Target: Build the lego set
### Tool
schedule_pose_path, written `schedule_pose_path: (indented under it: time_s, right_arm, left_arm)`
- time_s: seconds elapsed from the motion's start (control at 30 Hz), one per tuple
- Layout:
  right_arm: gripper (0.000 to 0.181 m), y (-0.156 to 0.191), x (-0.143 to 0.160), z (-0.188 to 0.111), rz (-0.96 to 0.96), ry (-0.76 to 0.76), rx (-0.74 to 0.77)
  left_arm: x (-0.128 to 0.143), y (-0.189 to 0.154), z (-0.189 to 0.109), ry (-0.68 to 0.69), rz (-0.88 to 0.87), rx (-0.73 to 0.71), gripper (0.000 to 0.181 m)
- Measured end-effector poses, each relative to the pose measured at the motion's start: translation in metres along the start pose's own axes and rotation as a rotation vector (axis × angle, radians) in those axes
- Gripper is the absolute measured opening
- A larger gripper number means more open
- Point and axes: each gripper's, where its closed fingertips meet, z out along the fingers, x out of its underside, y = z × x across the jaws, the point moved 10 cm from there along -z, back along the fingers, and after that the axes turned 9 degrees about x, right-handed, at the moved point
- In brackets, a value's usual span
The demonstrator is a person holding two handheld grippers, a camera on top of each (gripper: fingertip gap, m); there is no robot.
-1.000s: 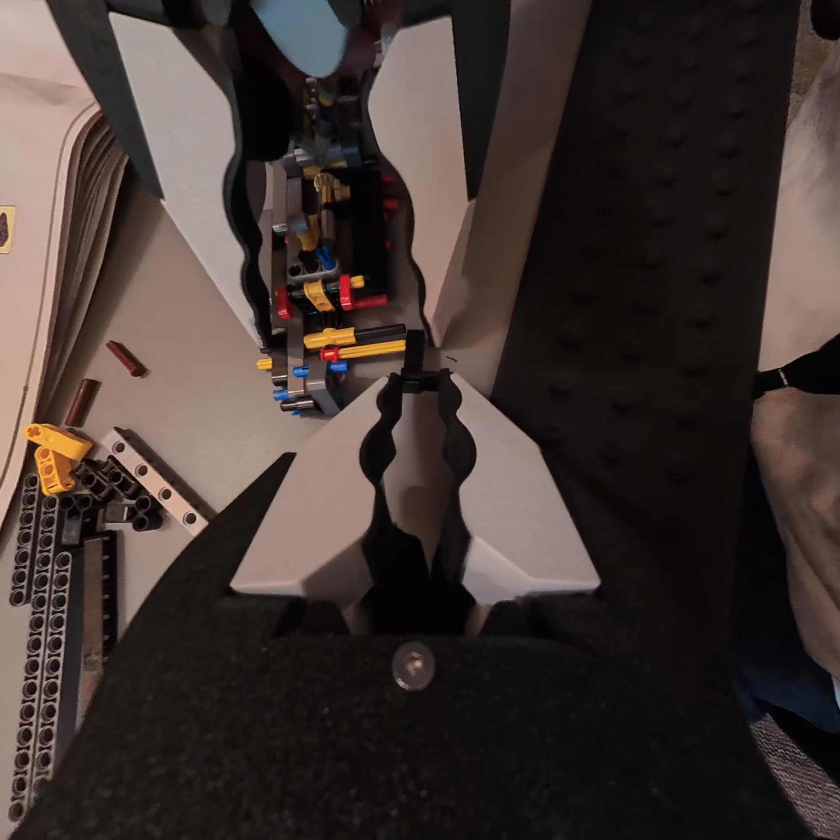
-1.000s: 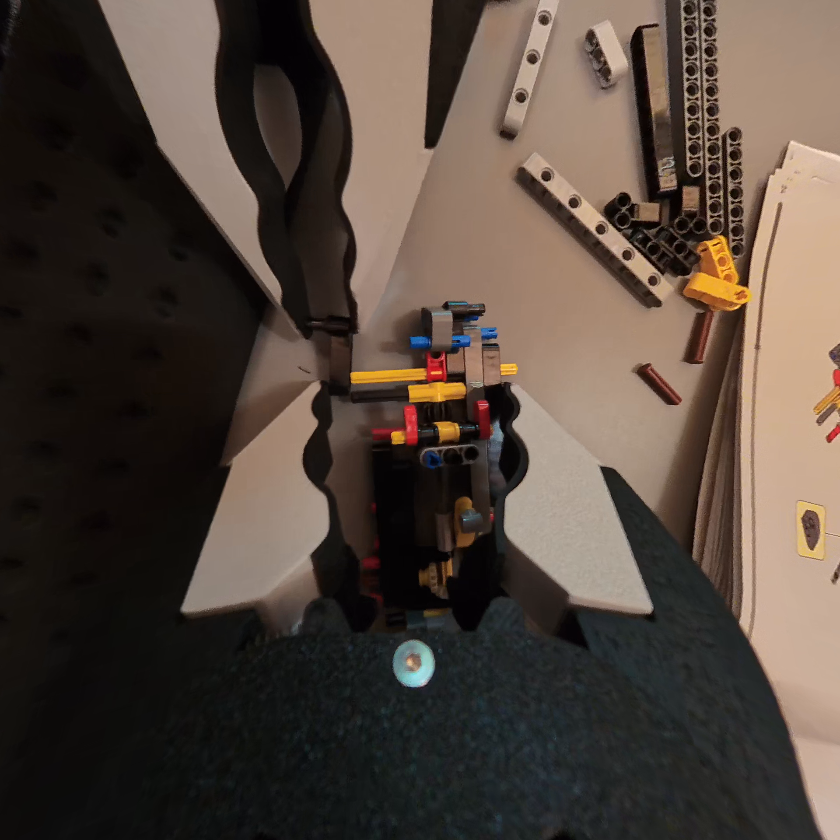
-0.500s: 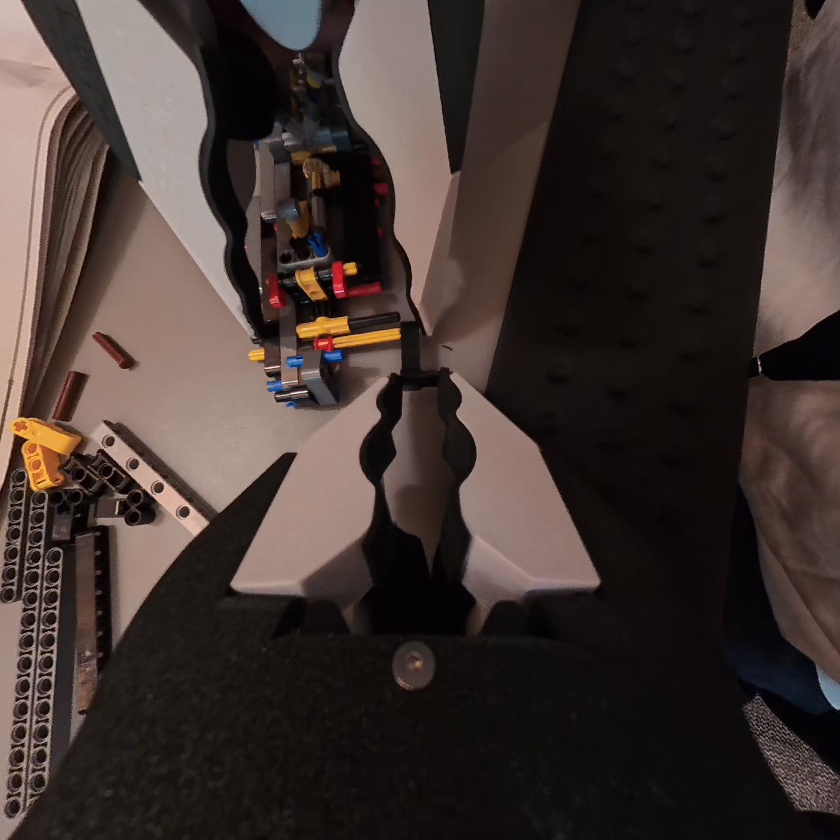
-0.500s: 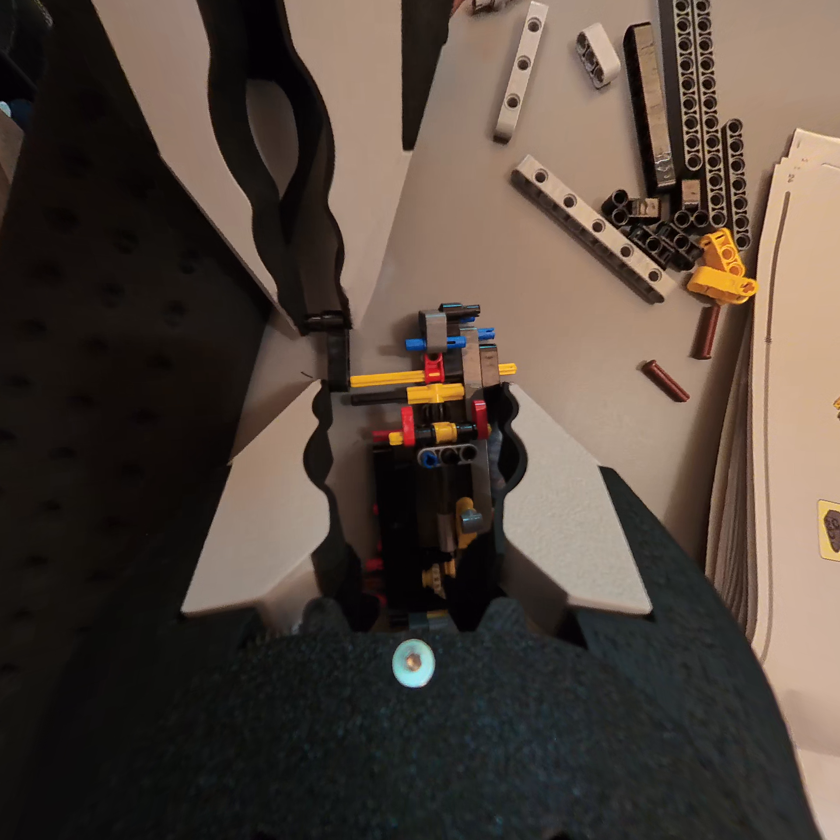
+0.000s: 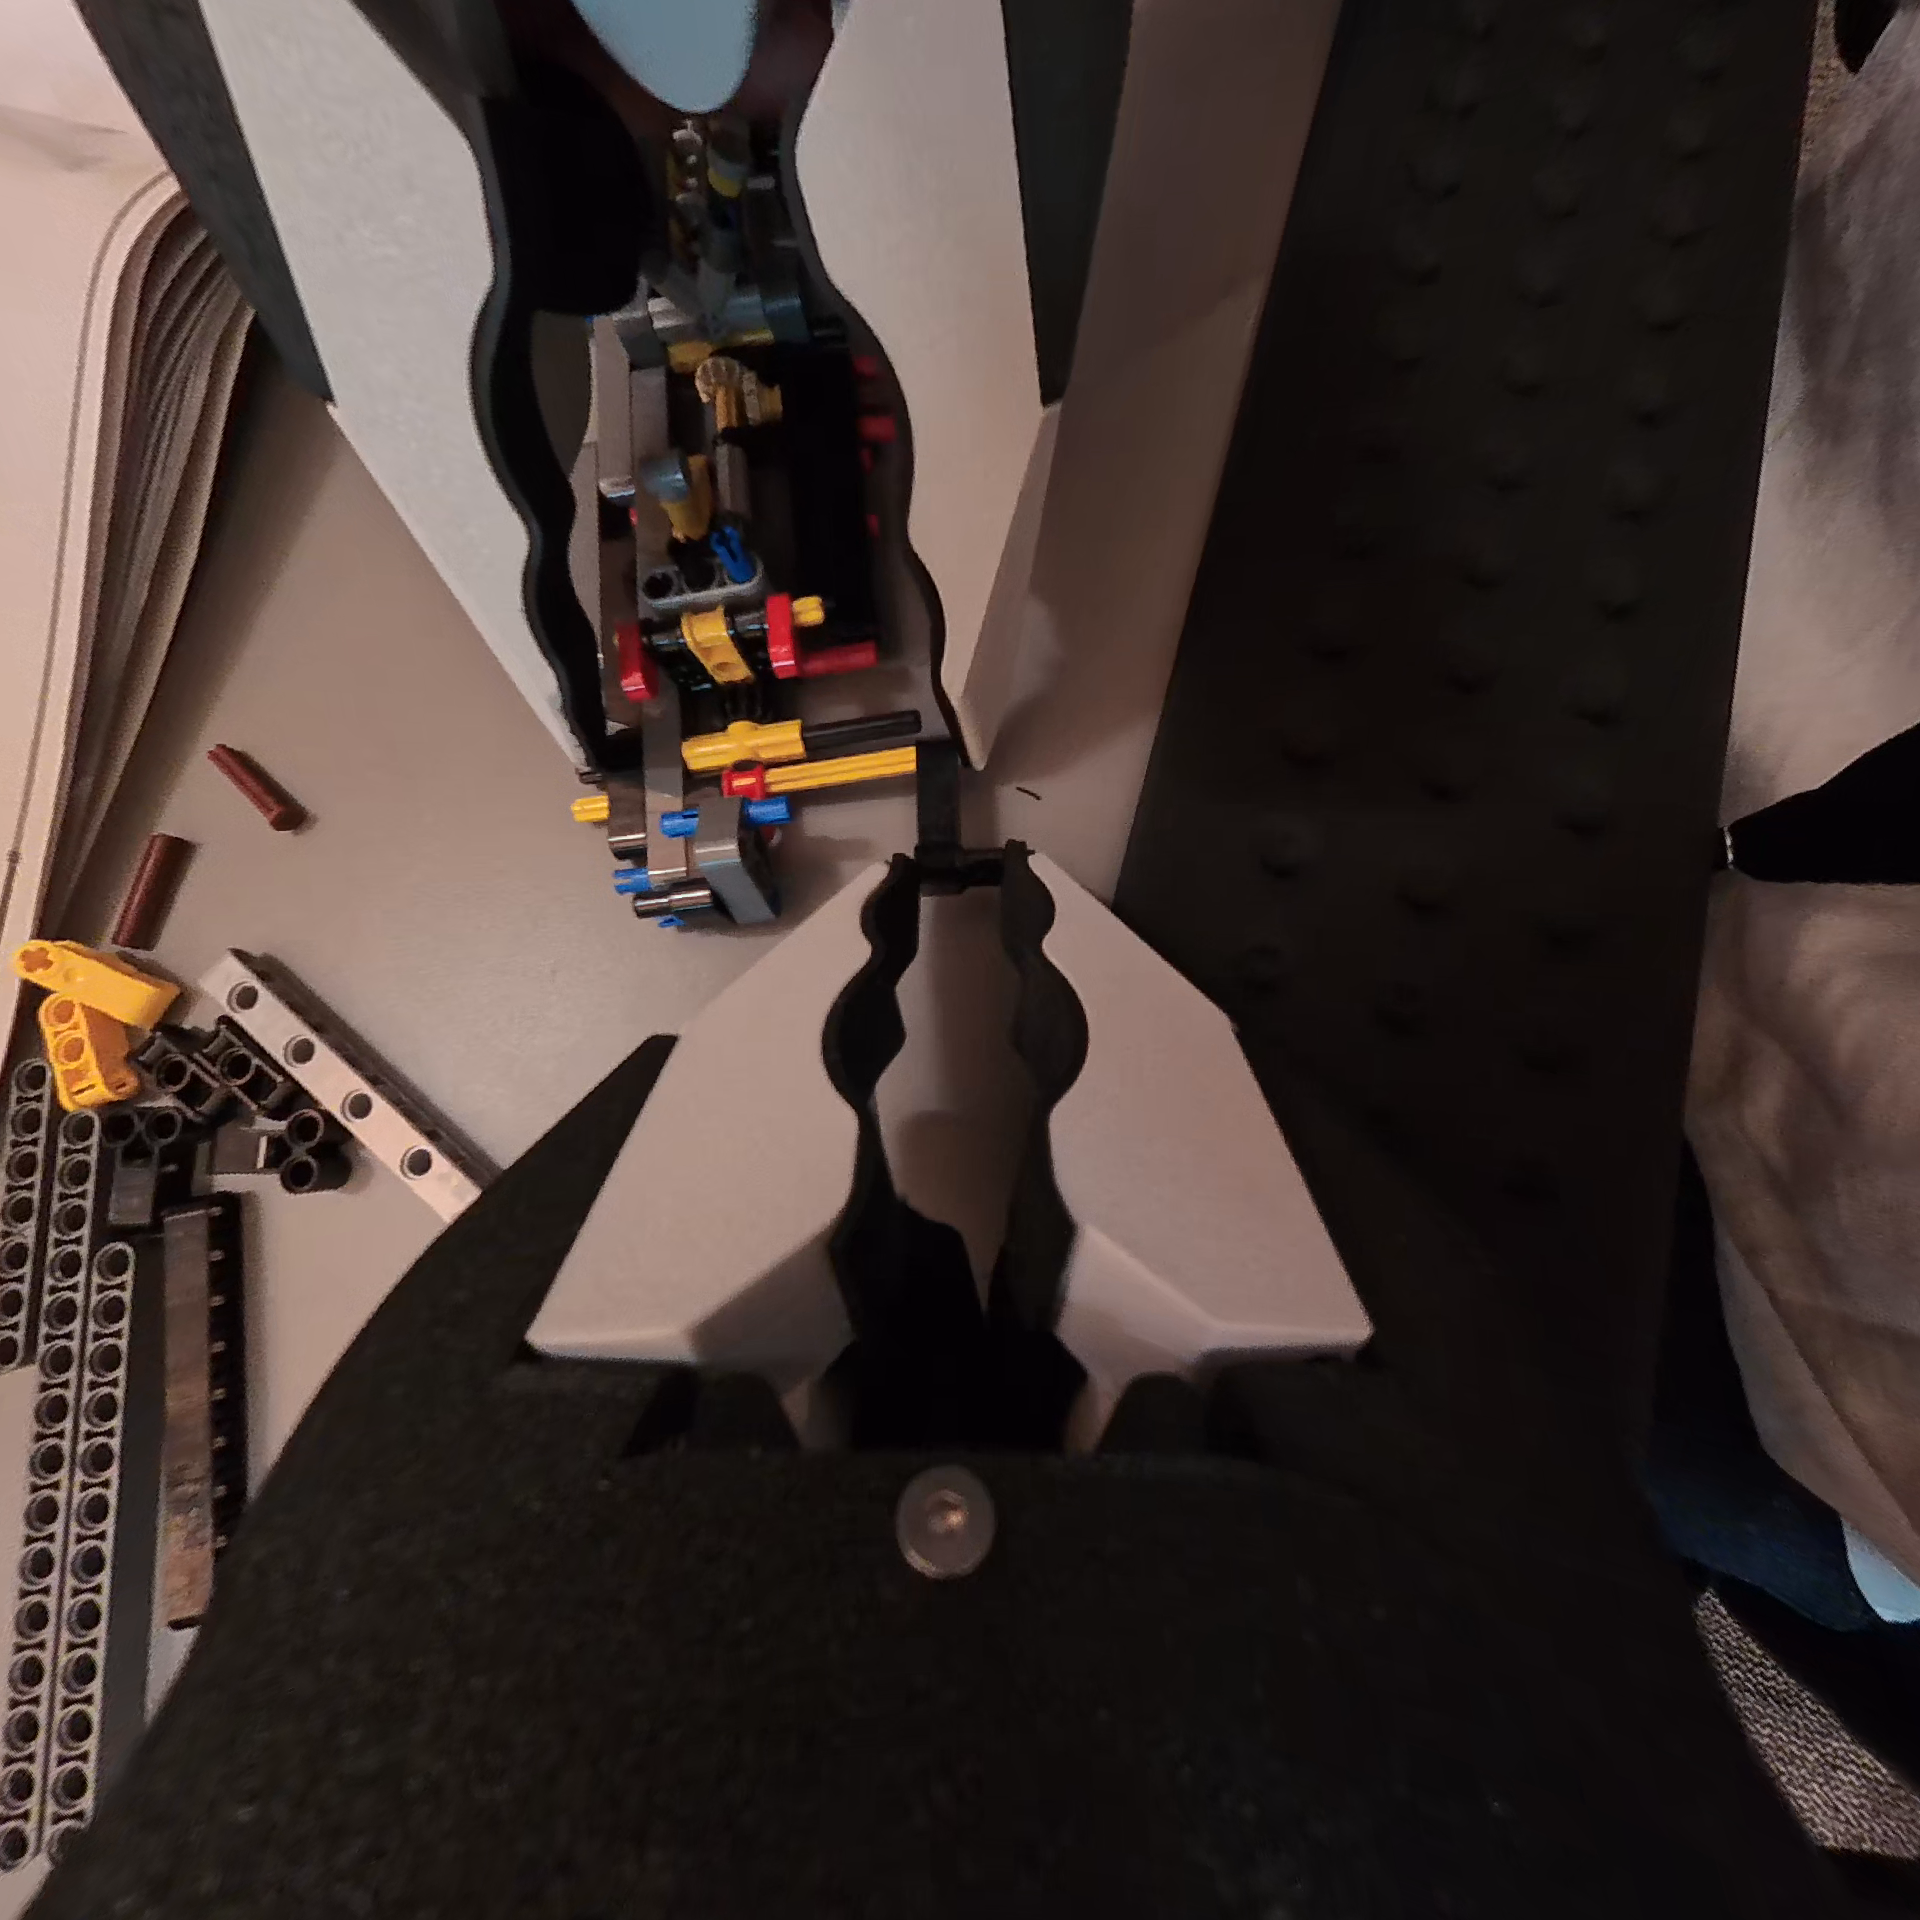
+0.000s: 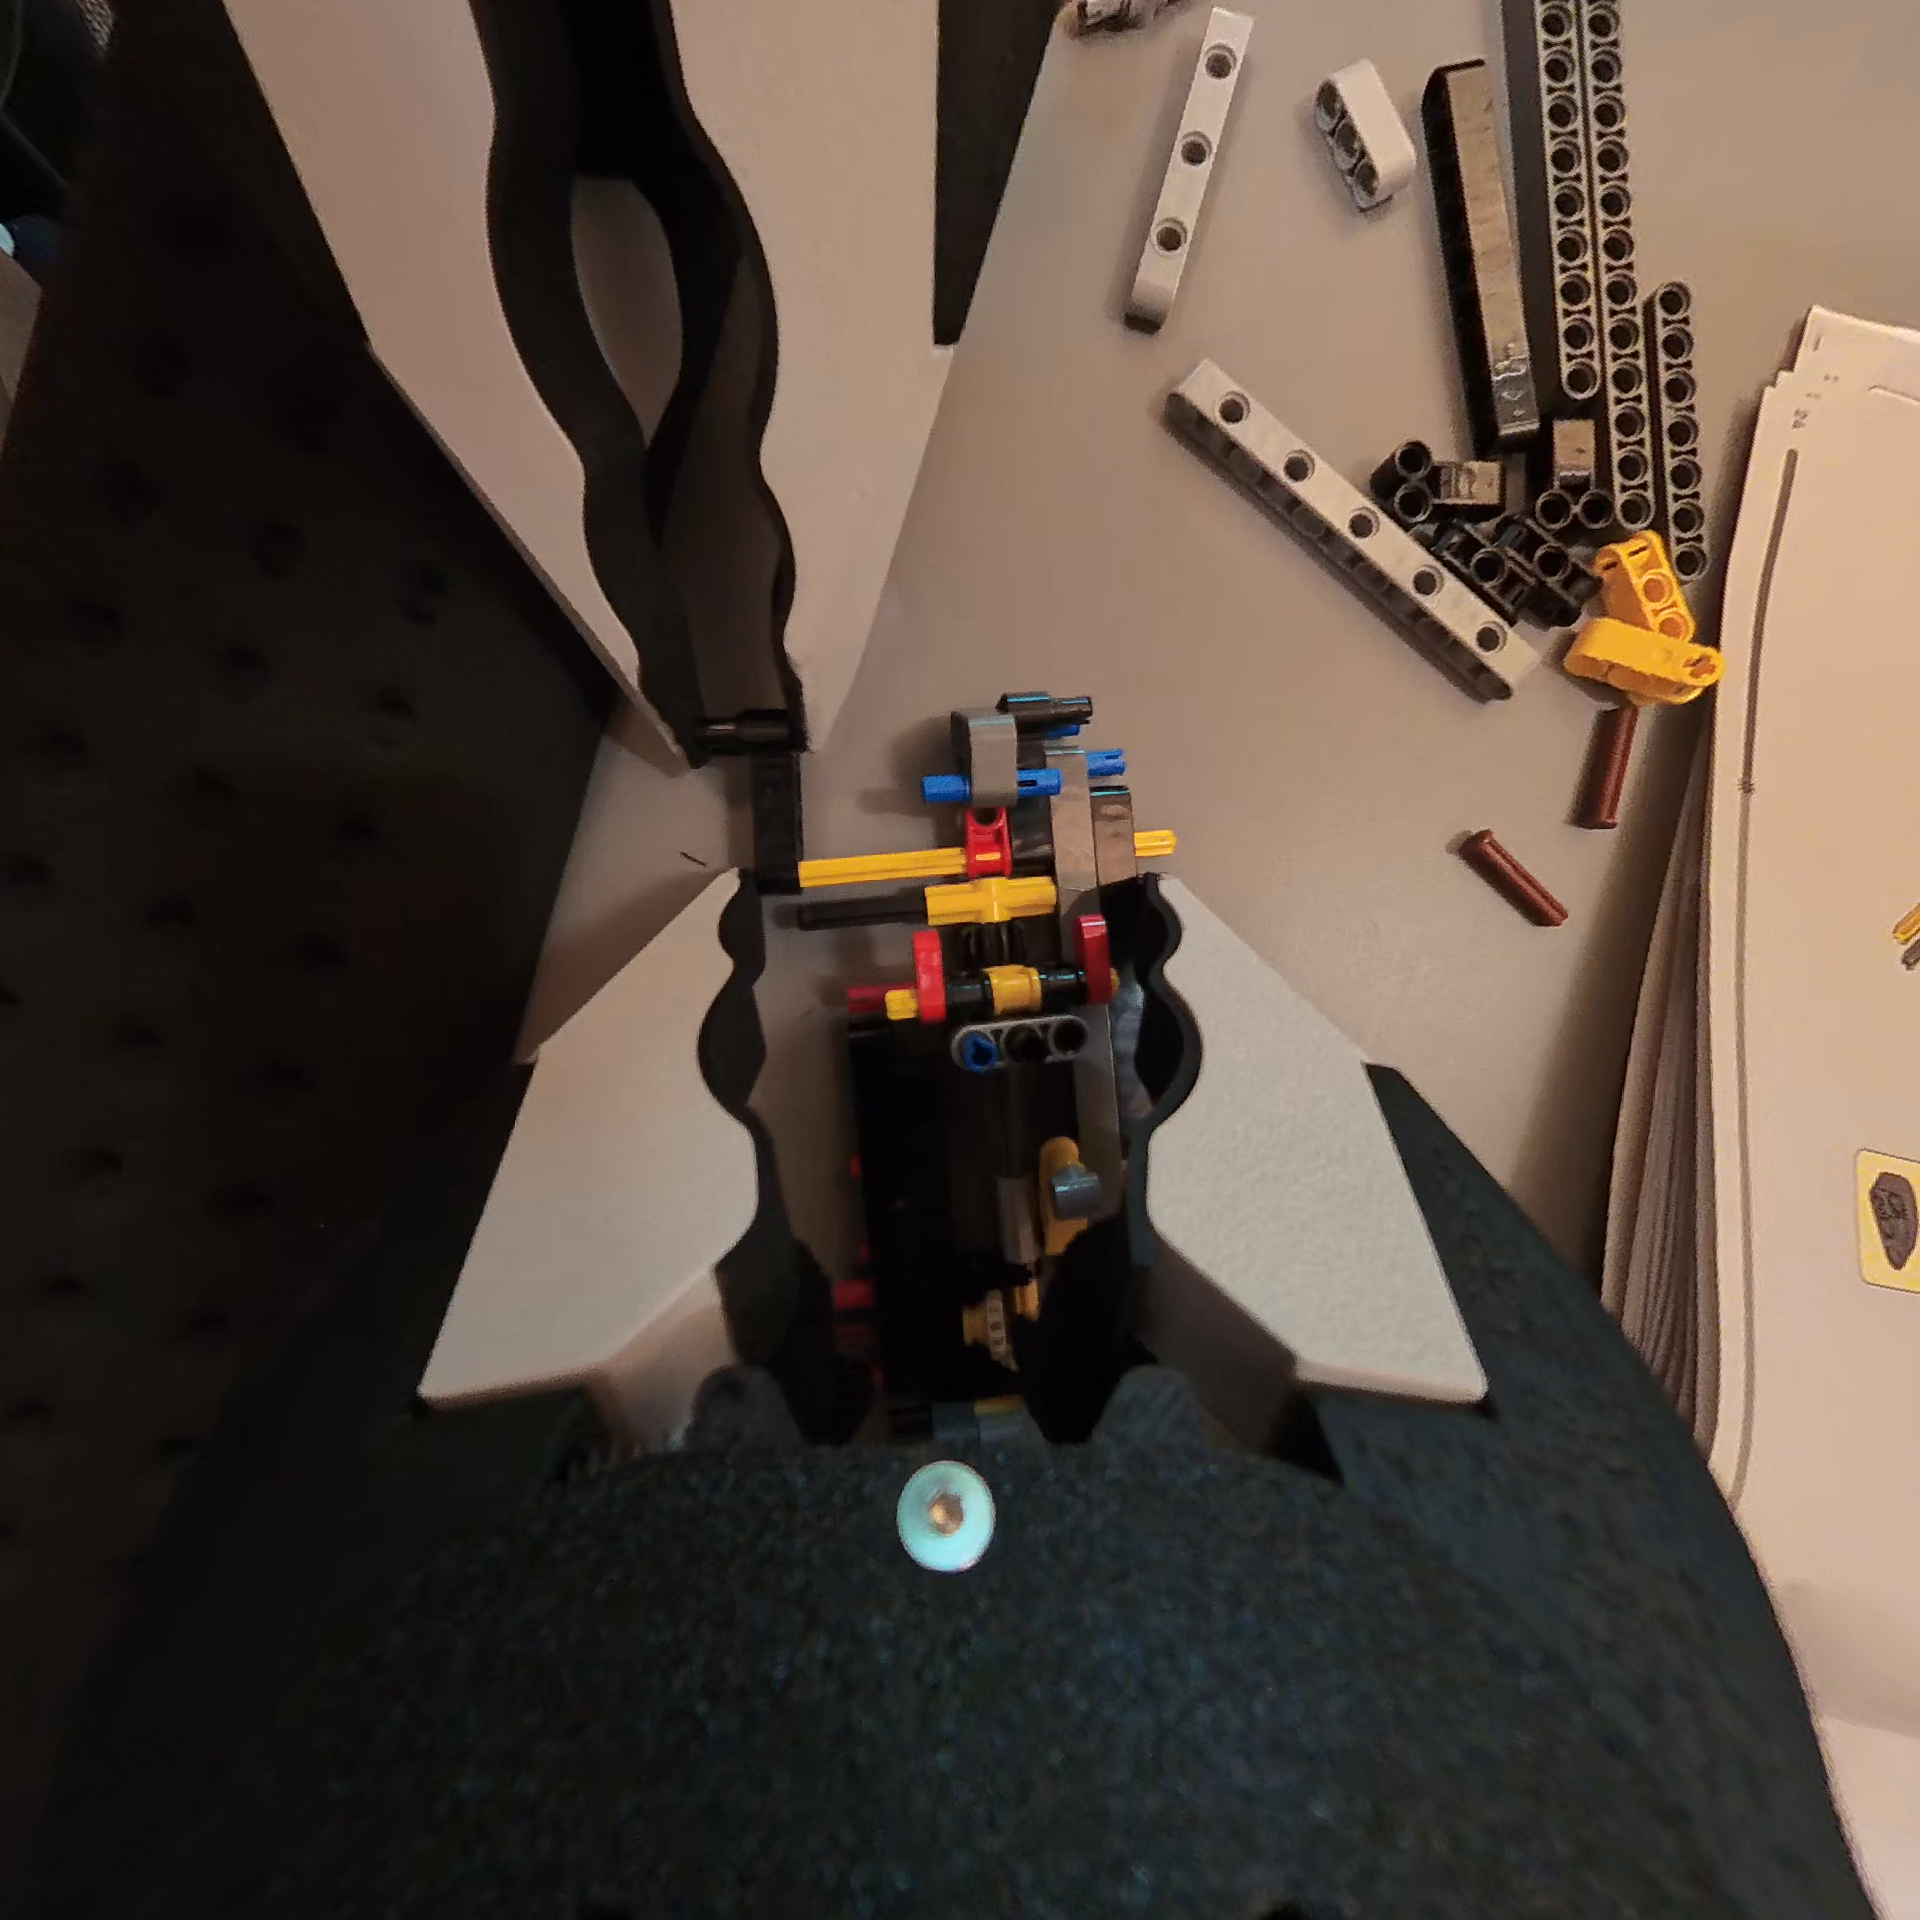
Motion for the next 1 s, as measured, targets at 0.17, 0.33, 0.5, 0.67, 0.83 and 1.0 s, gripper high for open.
schedule_pose_path:
  time_s: [0.17, 0.33, 0.5, 0.67, 0.83, 1.0]
  right_arm:
    - [0.071, -0.0005, -0.0002, 0.0001, 0.002, 0.001, 0.0]
    - [0.07, -0.0021, 0.0001, 0.0, 0.018, -0.001, -0.007]
    - [0.07, -0.0011, 0.0, 0.0002, -0.003, 0.0, 0.004]
    - [0.068, -0.002, 0.0001, 0.0009, -0.018, 0.0, 0.026]
    - [0.069, -0.0017, 0.0002, 0.001, -0.017, -0.004, 0.025]
    - [0.07, -0.0012, -0.0005, 0.0011, -0.013, 0.003, 0.023]
  left_arm:
    - [-0.0001, 0.0001, -0.0002, 0.0, -0.01, 0.006, 0.015]
    - [-0.0002, 0.0008, -0.0016, -0.014, -0.023, 0.018, 0.015]
    - [-0.0001, 0.0008, -0.0005, -0.009, -0.027, 0.024, 0.015]
    - [0.0002, 0.0031, 0.0004, -0.003, -0.046, 0.019, 0.015]
    - [0.0004, 0.0031, -0.0002, -0.011, -0.042, 0.021, 0.014]
    - [0.0003, 0.0035, 0.0007, -0.007, -0.036, 0.021, 0.015]
